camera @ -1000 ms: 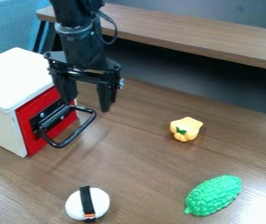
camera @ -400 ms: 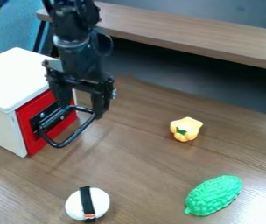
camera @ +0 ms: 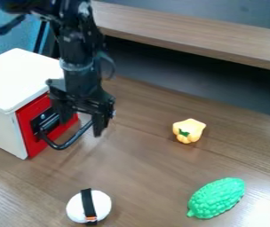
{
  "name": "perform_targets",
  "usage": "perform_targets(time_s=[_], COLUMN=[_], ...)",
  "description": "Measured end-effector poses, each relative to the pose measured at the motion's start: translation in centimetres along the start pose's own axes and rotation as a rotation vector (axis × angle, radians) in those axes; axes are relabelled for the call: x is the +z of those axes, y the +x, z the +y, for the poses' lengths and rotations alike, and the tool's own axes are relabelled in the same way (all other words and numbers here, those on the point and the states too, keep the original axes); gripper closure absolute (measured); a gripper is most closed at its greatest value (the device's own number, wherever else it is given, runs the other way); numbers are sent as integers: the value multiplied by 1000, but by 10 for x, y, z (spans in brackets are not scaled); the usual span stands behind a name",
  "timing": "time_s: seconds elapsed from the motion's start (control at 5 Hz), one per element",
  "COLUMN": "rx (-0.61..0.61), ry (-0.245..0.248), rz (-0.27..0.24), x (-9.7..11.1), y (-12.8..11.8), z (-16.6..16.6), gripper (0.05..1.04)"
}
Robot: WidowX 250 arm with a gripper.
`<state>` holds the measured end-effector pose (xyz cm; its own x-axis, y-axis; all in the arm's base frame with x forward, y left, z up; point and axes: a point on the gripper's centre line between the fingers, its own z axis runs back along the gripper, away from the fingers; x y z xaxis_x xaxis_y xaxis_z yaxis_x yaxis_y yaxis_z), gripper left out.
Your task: Open the drawer
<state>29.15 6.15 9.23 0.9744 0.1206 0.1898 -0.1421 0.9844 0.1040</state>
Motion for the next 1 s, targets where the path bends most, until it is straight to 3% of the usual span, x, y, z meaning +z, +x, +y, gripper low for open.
perform_targets(time_s=[0.8,1.0], rx=[-3,-6], ry=[60,48], rz=[56,66], x=[-33,-41], y=[0,-1], z=[15,13], gripper=[85,85])
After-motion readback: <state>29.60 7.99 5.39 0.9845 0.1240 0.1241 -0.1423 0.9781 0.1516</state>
